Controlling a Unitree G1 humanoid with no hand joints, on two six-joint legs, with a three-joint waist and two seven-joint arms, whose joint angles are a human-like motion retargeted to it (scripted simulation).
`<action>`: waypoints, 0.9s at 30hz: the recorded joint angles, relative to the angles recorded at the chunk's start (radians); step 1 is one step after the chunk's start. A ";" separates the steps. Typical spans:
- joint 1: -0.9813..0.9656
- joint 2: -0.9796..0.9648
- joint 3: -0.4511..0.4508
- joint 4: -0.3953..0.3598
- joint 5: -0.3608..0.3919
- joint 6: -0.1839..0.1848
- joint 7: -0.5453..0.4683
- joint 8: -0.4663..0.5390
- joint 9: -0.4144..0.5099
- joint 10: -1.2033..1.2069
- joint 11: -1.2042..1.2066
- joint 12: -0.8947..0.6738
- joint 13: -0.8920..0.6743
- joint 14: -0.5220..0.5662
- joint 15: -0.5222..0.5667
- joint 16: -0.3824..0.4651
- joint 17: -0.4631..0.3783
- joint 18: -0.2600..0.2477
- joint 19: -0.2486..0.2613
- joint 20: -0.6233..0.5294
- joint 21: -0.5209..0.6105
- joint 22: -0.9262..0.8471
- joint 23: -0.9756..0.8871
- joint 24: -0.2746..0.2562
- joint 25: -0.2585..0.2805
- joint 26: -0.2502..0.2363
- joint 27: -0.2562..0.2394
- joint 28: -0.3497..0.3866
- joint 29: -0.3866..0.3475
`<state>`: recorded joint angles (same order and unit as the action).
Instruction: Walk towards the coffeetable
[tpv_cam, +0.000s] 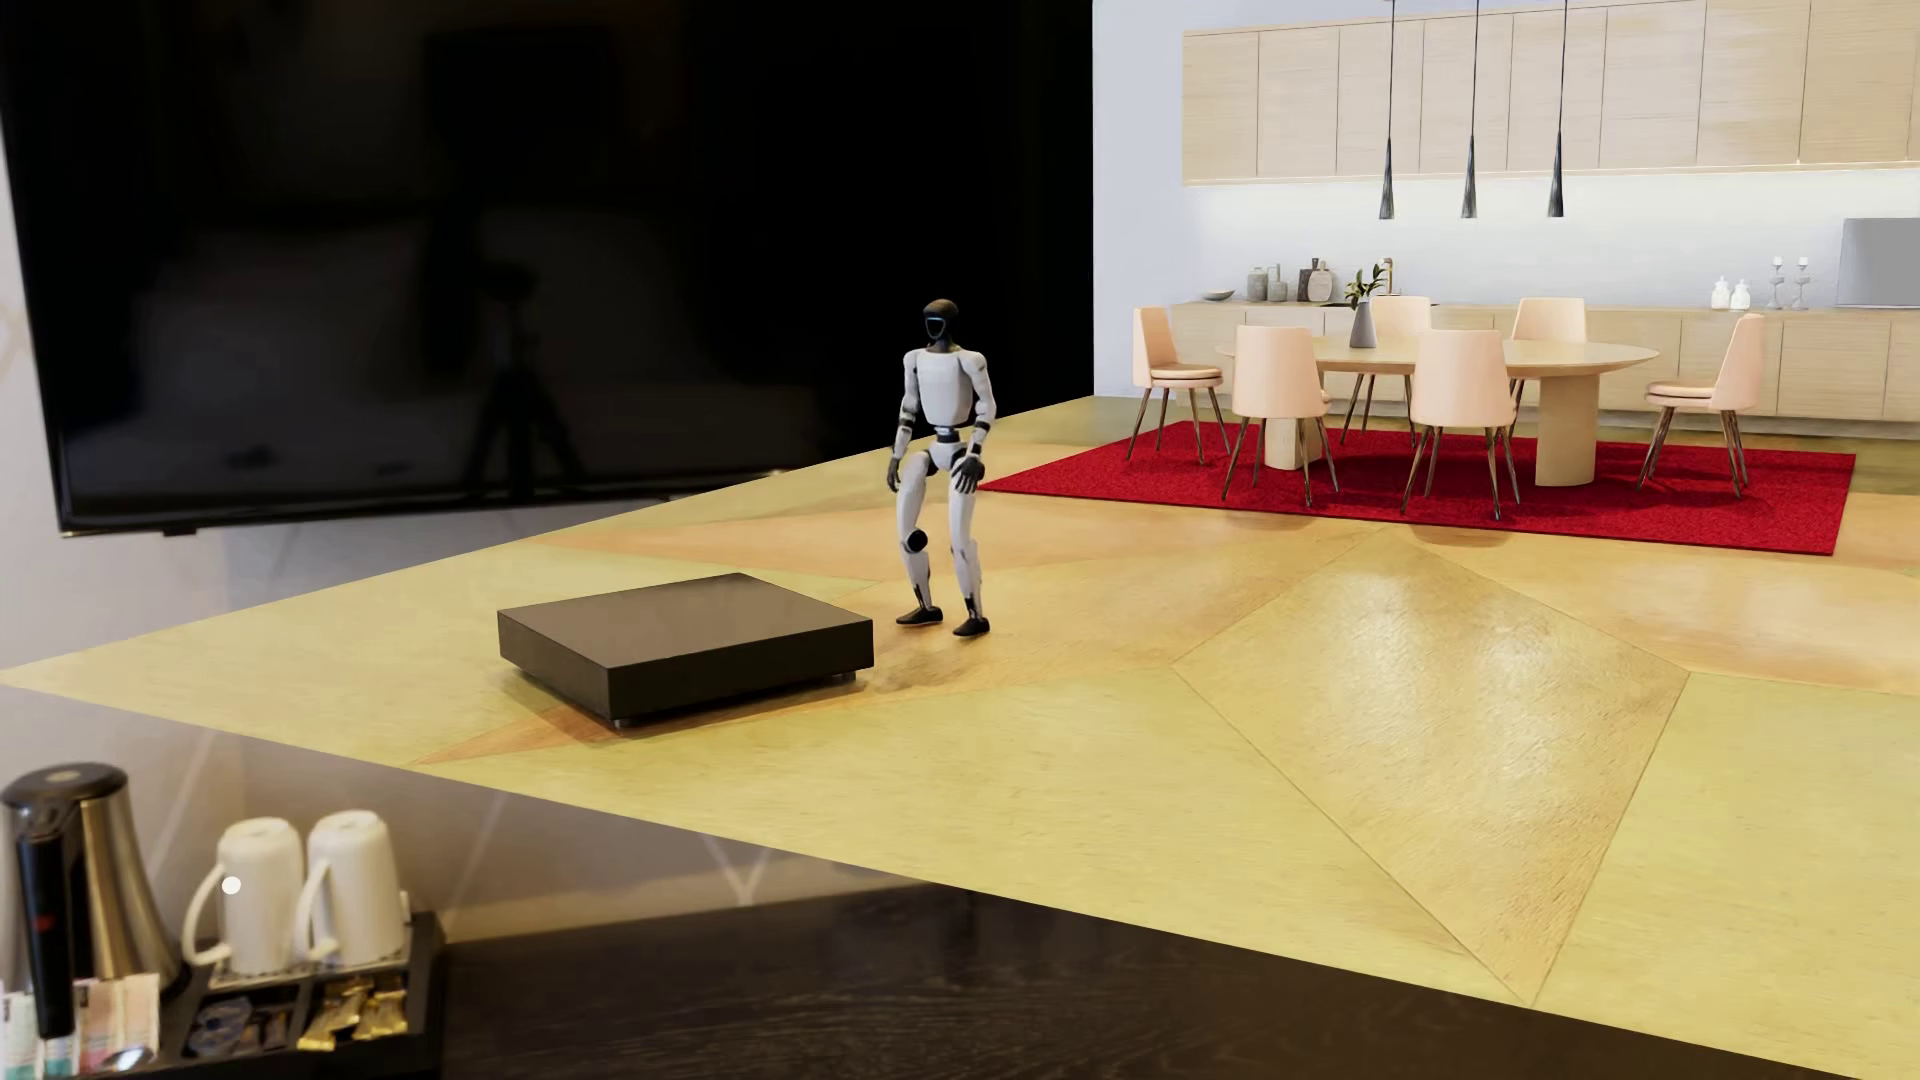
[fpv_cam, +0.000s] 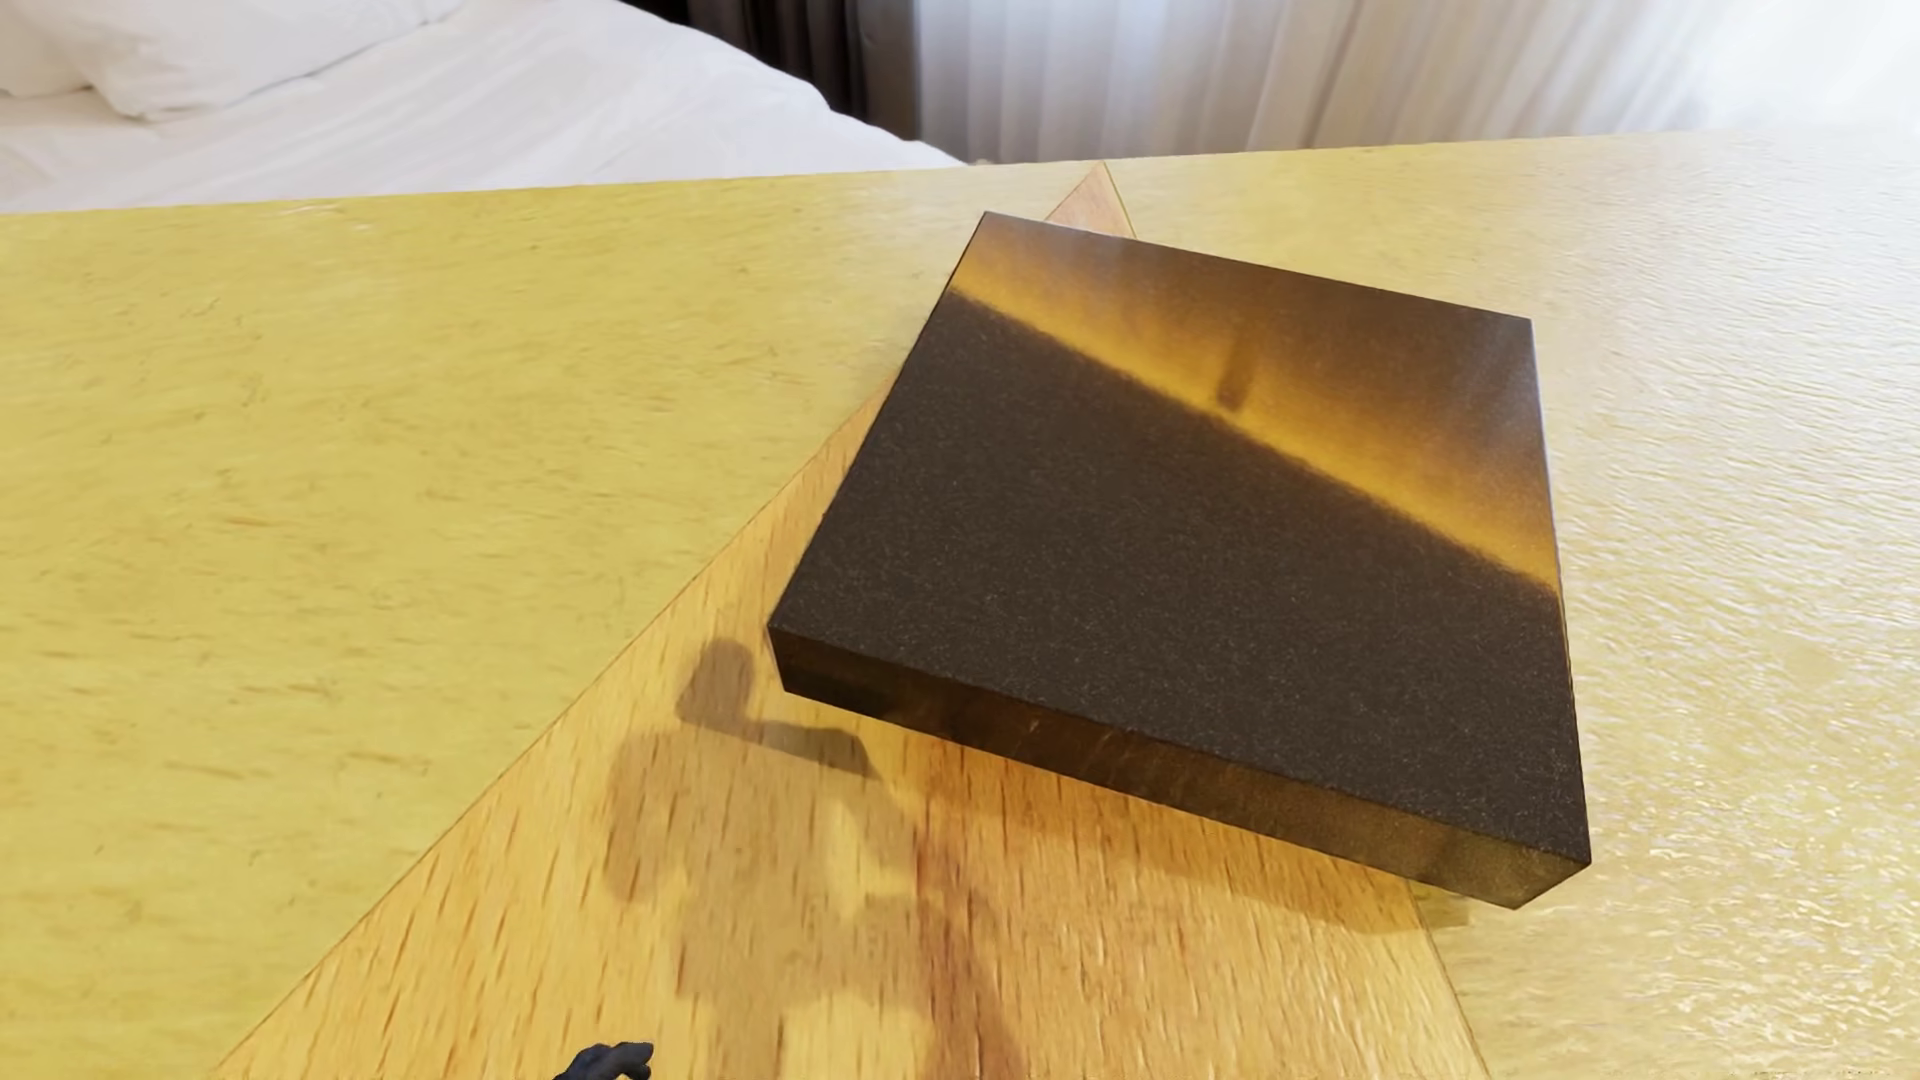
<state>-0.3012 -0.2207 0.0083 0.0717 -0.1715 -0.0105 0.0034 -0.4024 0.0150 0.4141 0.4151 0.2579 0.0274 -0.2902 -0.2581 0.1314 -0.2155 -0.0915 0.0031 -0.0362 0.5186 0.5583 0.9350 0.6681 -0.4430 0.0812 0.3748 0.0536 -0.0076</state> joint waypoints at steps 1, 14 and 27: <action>-0.004 -0.005 -0.002 -0.004 -0.005 -0.001 0.002 0.003 0.002 0.003 0.002 0.009 0.021 0.000 0.001 -0.001 -0.006 0.005 0.003 0.007 0.007 0.003 0.000 -0.010 0.007 0.004 -0.013 0.012 0.012; -0.012 -0.074 -0.009 0.005 -0.004 -0.001 0.112 0.118 0.021 0.016 0.017 0.059 0.028 -0.021 0.033 0.033 -0.008 0.035 0.032 -0.008 -0.021 0.198 -0.174 0.011 -0.015 0.113 -0.078 -0.058 -0.082; 0.009 -0.091 0.009 0.000 -0.009 -0.006 0.177 0.186 0.023 0.007 0.023 -0.053 0.021 -0.021 0.049 -0.014 0.030 0.049 0.048 0.010 -0.013 0.042 -0.145 -0.005 -0.002 0.033 -0.051 0.009 -0.087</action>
<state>-0.2923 -0.3122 0.0176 0.0714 -0.1809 -0.0161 0.1803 -0.2169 0.0383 0.4211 0.4382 0.2052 0.0483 -0.3110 -0.2090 0.1170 -0.1858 -0.0424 0.0510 -0.0266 0.5054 0.5998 0.7902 0.6628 -0.4454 0.1143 0.3243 0.0630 -0.0944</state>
